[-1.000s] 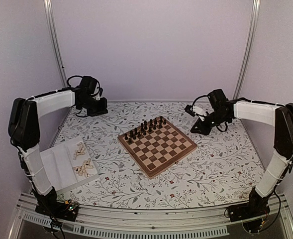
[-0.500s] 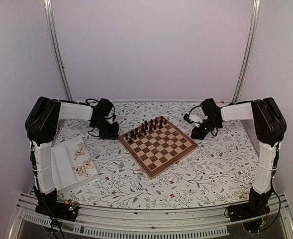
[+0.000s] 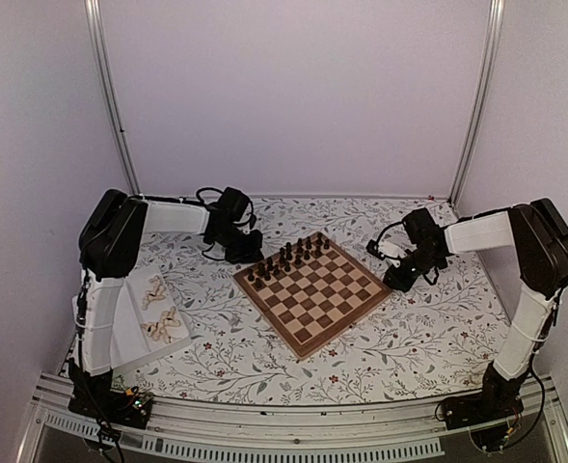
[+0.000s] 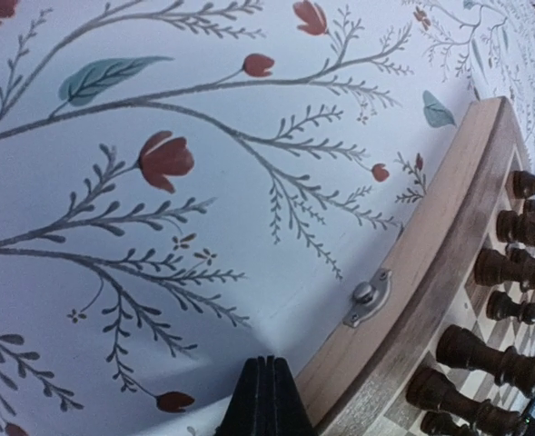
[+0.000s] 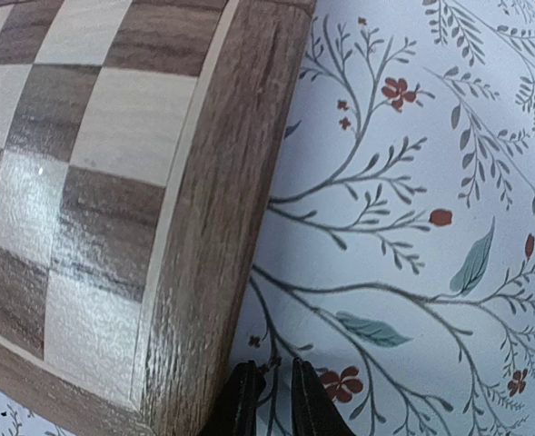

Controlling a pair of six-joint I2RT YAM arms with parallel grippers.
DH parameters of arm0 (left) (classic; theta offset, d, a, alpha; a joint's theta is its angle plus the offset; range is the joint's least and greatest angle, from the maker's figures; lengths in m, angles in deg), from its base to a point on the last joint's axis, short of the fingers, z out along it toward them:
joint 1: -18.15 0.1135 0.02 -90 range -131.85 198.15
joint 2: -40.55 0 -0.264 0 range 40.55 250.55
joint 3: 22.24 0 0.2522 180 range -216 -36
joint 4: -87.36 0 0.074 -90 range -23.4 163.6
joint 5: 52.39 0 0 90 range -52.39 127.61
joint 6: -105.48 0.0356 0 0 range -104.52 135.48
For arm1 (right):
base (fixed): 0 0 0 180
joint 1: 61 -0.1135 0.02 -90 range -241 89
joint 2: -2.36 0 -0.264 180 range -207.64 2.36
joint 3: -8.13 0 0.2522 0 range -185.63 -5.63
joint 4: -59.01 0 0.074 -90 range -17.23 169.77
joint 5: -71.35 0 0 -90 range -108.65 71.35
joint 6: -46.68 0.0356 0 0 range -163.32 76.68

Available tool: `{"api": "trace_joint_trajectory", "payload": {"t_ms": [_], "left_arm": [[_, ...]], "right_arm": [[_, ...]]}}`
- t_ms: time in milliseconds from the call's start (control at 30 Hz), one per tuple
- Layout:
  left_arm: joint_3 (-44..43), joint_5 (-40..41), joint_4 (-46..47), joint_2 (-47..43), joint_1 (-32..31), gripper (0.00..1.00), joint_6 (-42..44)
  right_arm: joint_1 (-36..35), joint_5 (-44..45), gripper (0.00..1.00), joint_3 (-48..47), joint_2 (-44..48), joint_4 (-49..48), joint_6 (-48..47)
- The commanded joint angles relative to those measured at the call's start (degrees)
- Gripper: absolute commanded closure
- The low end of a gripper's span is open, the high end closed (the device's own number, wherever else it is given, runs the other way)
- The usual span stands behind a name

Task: Set up the chess pieces on the board
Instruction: Adjust the chessboard at the center of the board.

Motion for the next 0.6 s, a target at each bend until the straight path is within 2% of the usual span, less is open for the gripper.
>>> {"api": "trace_joint_trajectory", "payload": {"t_ms": [0,200,300,433,567], "left_arm": [[2.4,4.8,-2.2,-2.5,-0.4,1.0,-1.8],[15.4,12.3,-4.3,-14.9,1.2,1.0,-1.4],[21.4,12.9,-4.8,-19.0,1.1,1.0,-2.2],[27.5,9.3,-3.4,-20.8,-0.2,1.0,-3.8],[28.0,8.0,-1.2,-19.1,-2.8,1.0,-5.1]], "right_arm": [[-0.3,3.2,0.84,6.5,3.1,5.9,-1.3],[-0.4,1.0,0.84,7.6,7.1,6.4,-0.5],[-0.3,1.8,0.84,7.2,7.0,6.2,-0.5],[-0.3,3.5,0.83,5.5,5.8,5.9,-0.9],[-0.4,4.7,0.82,3.1,4.1,5.3,-0.8]]}}
